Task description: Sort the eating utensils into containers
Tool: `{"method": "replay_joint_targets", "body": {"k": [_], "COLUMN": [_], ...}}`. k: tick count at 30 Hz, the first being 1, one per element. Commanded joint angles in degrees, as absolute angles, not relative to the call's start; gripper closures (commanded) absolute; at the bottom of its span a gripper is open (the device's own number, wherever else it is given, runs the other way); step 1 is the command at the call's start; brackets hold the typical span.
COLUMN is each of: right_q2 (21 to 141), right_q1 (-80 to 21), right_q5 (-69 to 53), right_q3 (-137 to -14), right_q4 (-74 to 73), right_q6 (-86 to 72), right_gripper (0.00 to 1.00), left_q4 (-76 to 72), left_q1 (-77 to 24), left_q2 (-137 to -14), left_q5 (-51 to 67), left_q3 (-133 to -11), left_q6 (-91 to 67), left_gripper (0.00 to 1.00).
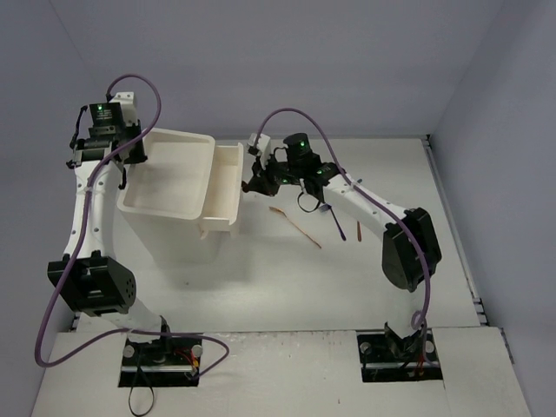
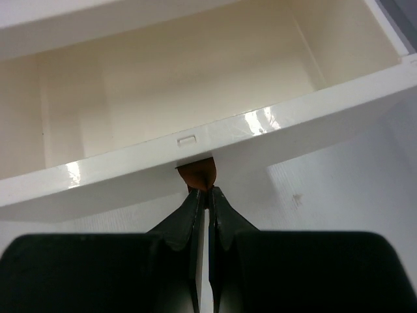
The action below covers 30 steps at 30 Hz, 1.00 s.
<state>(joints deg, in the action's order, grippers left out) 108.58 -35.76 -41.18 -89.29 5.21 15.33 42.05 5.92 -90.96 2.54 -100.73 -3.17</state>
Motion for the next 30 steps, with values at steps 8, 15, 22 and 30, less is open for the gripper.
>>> {"method": "replay_joint_targets", "body": {"k": [8,15,22,30], "right_q2": [96.29,93.32,89.79,87.99], "right_q1": [-29.87,-28.99,-27.99,-28.13], "right_q5": [-39.04,-38.22,-31.88,-15.68], "right_q3": [-80.01,-78.57,-77.73,-70.94], "right_q4": [7.21,6.94,5.69,1.92], "right_q6": [16.79,16.07,12.02,3.75], "right_gripper": [1.0,0.61,0.37,0.35], "left_q4": [40.71,40.7,41.79,41.84], "left_q1": [4.83,4.84,4.79,4.66], "left_q2": [-89.21,-89.1,-84.89,-72.07], "left_q5": [3.25,3.69,2.59,2.11], "left_q3": [-103.02,-103.65,-108.94,-107.88], "left_q6": [-5.52,-5.44,-4.75,-5.9], "left_gripper": [1.0,1.0,0.46,0.34]}}
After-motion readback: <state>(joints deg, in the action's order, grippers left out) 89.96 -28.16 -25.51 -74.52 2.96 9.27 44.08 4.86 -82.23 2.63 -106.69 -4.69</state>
